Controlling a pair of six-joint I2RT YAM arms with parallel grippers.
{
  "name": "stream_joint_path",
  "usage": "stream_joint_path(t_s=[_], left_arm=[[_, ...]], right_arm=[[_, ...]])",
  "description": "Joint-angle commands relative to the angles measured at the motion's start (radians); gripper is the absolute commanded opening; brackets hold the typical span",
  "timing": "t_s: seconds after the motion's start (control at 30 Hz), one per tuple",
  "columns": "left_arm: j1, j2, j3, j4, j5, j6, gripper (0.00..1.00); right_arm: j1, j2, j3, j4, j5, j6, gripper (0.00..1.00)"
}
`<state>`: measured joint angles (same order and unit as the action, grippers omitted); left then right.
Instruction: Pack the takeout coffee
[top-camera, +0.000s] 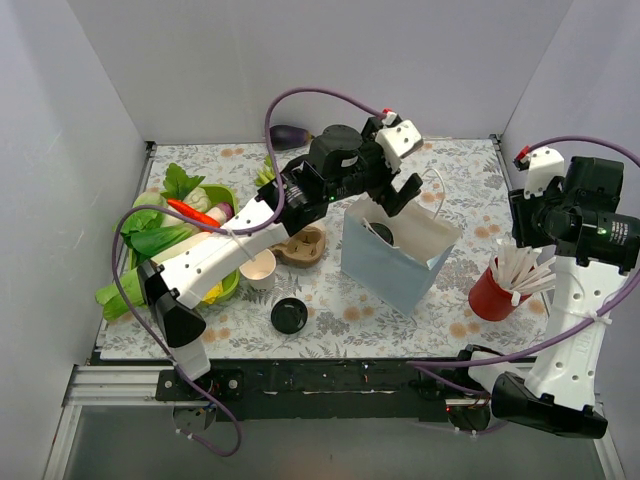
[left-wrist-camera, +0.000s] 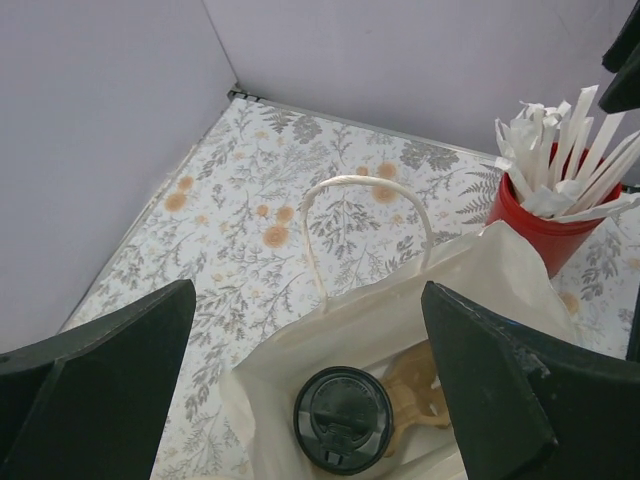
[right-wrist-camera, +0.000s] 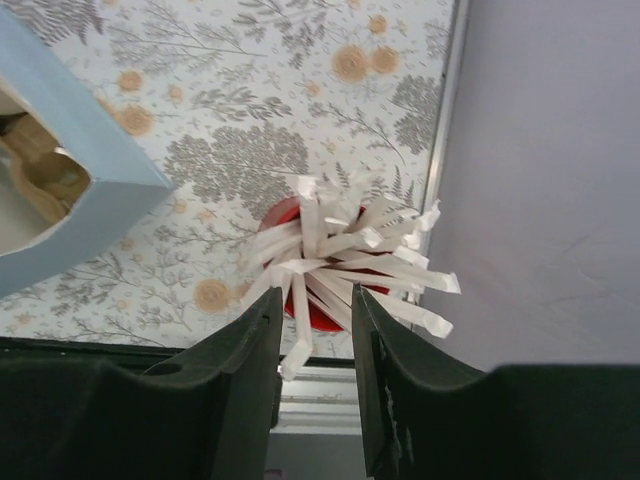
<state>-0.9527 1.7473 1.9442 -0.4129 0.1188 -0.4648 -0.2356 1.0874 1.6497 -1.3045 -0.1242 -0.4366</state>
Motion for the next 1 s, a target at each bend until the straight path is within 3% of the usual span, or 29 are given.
stream_joint_path(t_s=[0.0,0.13,0.4,0.6,0.97], left_arm=[[-0.003,-0.097,-0.044,0.077,-0.067,0.096,0.98],[-0.003,-0.075,-0.024,0.048,-0.103,0.136,0.98],[-0.003,0.033,0.102,-0.033,-0.151,0.192,0.98],[-0.003,0.075,0.163,-0.081,-0.168,0.199,0.98],[-0.003,0.058,0.127,-0.081,-0.180,0.175,0.98]], right_arm=[[-0.005,0.000,0.013,-0.006,0.190,-0.053,0.41],[-0.005,-0.035,-0.037,-0.001,0.313,-0.111,0.41],[-0.007,-0.135,-0.261,0.100,0.337,-0.117,0.38],[-0.013,-0.104,-0.286,0.168,0.320,-0.136,0.36],[-0.039,-0.020,-0.321,0.238,0.219,-0.131,0.37]])
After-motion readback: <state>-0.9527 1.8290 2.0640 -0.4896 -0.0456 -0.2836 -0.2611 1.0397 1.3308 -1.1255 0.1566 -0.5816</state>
